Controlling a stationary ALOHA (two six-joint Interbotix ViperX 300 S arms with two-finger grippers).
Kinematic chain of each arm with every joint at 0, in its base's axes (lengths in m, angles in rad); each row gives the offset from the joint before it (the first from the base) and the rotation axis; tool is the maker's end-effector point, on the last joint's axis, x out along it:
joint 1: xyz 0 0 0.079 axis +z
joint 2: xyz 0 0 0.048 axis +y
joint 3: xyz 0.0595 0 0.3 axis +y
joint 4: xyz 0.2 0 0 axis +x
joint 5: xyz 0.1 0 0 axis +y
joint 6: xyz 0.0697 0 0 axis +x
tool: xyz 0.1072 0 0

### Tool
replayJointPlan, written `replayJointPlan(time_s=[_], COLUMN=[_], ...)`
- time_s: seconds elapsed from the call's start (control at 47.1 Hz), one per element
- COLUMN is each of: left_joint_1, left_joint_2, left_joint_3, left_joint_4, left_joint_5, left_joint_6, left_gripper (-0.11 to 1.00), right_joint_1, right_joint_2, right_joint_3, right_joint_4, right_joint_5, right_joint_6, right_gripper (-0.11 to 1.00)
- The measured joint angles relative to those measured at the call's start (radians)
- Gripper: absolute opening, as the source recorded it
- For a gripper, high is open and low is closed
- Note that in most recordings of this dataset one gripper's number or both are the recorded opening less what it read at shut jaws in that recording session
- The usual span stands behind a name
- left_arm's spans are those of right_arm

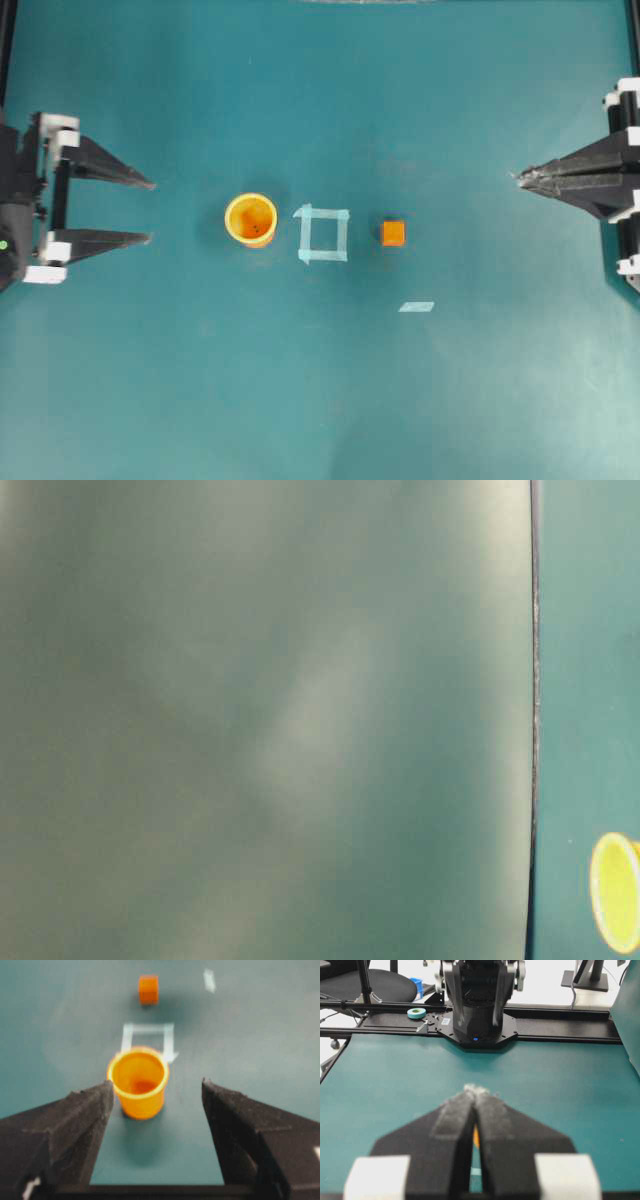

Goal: Move the cup forward with left arm.
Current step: 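Move the open left gripper rightward toward the orange cup, then close the left gripper around the orange cup's sides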

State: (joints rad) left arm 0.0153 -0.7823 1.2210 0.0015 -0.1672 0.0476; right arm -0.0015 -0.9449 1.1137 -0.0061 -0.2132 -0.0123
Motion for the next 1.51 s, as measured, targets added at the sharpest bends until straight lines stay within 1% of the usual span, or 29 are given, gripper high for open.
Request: replayJointPlan(time_s=[0.127,0.276,0.404,0.51,0.701,0.871,1.062,1.338,1.508], left_joint_1=[0.032,0.048,0.051,0.051,0.051,0.049,0.048,0.049,0.054], left_joint_2=[0.112,0.233,0.354,0.440,0.592,0.680,0.724,0.784,0.813], left_joint_3=[0.025,0.048,0.049,0.028,-0.043,-0.081,-0.091,-0.092,-0.106], left_joint_4=[0.000,-0.002,-0.002,-0.002,0.000,0.002,0.002,0.002,0.003], left_joint_5=[-0.152,-0.308,-0.374,-0.388,-0.400,-0.410,-0.430,-0.494,-0.528], left_joint_6=[0.003,0.008,0.005,-0.005,-0.005,-0.005,-0.005,-0.005,-0.003], left_gripper=[0.68,0.68,0.69,0.73,0.79,0.80,0.80,0.80,0.80], right_joint_1=[0.000,0.000,0.000,0.000,0.000,0.000,0.000,0.000,0.000], right_joint_2=[0.000,0.000,0.000,0.000,0.000,0.000,-0.002,0.000,0.000], right_joint_3=[-0.008,-0.011,-0.012,-0.012,-0.014,-0.018,-0.029,-0.044,-0.048], right_joint_4=[-0.002,-0.002,-0.006,-0.012,-0.017,-0.017,-0.018,-0.048,-0.051], right_joint_5=[0.000,0.000,0.000,-0.002,0.000,0.000,0.000,0.000,0.000], right_joint_6=[0.002,0.000,-0.002,-0.002,-0.002,-0.002,-0.005,-0.005,-0.005], right_gripper=[-0.01,-0.01,-0.01,-0.01,-0.01,-0.01,-0.01,-0.01,-0.01])
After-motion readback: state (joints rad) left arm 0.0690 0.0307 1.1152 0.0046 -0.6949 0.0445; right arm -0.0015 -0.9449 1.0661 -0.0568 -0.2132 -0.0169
